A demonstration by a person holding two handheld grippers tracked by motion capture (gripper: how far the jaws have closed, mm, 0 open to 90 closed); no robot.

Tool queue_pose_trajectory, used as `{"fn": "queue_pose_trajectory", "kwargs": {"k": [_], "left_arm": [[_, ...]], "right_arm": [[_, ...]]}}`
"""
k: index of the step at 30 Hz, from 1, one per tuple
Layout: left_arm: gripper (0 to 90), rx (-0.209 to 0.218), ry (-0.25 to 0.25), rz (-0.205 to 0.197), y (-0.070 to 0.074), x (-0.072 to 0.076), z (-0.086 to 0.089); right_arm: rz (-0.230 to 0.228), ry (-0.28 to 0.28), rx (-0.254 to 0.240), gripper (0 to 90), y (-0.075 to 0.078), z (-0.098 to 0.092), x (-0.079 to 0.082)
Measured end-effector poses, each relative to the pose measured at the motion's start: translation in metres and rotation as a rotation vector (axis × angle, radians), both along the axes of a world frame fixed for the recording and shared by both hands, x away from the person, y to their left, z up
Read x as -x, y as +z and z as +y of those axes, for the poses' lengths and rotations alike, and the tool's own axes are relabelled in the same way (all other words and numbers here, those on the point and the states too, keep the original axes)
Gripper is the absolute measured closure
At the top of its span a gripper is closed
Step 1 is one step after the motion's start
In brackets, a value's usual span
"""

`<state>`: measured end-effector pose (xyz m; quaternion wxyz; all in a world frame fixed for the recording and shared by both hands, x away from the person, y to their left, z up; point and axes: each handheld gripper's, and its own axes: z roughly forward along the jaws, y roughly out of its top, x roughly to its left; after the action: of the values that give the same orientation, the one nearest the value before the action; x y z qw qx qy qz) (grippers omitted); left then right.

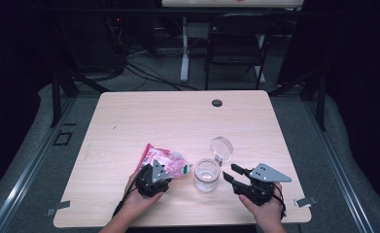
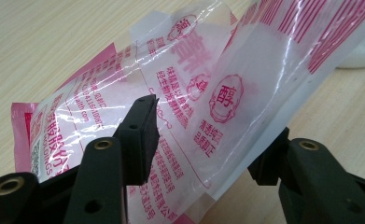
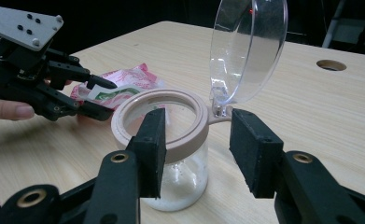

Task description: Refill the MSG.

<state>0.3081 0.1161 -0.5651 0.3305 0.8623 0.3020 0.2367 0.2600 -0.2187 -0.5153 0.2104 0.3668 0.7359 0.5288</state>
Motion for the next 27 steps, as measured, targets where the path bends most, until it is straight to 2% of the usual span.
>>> {"fn": "queue_pose_trajectory", "kwargs": {"k": [7, 14, 18, 27], "left_arm": [[57.3, 0.0, 0.01, 0.001, -0.001, -0.005, -0.003], [72.7, 0.02, -0.013, 0.025, 0.0, -0.006, -0.002], [77.8, 0.069, 0.001, 0.049, 0.0, -0.008, 0.003], [85.2, 0.127, 0.007, 0.071, 0.005, -0.011, 0.012]], "right_arm": [[0.001, -0.001, -0.002, 56.0, 0.0, -0.001, 0.0], [0.004, 0.001, -0.012, 56.0, -0.001, 0.0, 0.0], [0.003, 0.008, -0.011, 55.9, -0.001, 0.001, 0.0], [-0.009, 0.004, -0.017, 56.0, 0.001, 0.0, 0.001]]}}
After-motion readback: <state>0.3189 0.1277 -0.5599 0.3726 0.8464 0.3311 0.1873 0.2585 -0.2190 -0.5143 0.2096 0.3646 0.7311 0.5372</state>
